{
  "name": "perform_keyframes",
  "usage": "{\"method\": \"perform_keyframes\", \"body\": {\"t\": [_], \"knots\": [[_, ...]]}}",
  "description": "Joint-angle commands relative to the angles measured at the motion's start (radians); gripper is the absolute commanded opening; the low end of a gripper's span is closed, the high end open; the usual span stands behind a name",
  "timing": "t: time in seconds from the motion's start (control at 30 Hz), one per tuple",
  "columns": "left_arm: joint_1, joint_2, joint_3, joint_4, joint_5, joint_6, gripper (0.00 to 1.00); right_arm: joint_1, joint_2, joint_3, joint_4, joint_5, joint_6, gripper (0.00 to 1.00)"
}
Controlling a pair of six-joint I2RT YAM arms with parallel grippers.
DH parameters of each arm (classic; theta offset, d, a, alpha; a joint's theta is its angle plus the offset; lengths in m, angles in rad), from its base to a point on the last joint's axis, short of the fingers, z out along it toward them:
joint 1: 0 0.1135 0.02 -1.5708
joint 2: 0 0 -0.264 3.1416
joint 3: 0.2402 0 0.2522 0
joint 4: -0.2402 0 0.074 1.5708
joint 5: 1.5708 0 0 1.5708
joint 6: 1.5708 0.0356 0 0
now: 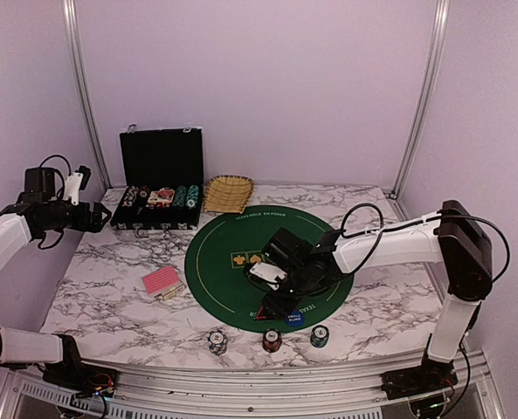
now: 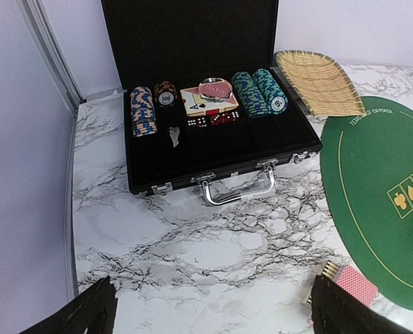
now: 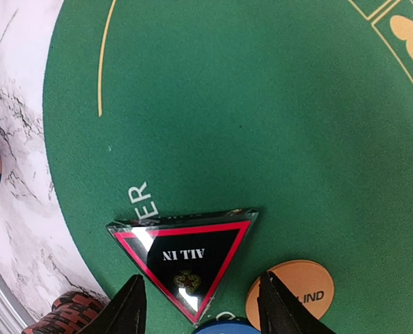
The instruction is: Distribute texas hold em gaming equipment
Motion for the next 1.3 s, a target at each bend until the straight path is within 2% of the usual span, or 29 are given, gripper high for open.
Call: {"method": "perform_keyframes", "body": {"t": [0.0, 0.3, 0.83, 1.07, 1.27], "knots": [[0.004, -0.002, 0.032, -0.032, 0.036, -0.002, 0.99, 0.015, 0.017, 0.039, -0.031, -0.009, -0.022, 0.54], [0.004, -0.005, 0.044, -0.052, 0.035, 0.001, 0.99, 0.023, 0.033, 0.036, -0.043, 0.011, -0.047, 0.53], [0.004, -0.007, 0.058, -0.071, 0.035, 0.005, 0.99, 0.026, 0.106, 0.084, -0.002, 0.047, -0.044, 0.37], [0.004, -0.009, 0.067, -0.078, 0.034, -0.005, 0.99, 0.026, 0.199, 0.191, 0.035, 0.083, -0.030, 0.33], [0.004, -0.010, 0.073, -0.093, 0.044, -0.010, 0.99, 0.022, 0.340, 0.372, 0.039, 0.151, 0.006, 0.31]]}}
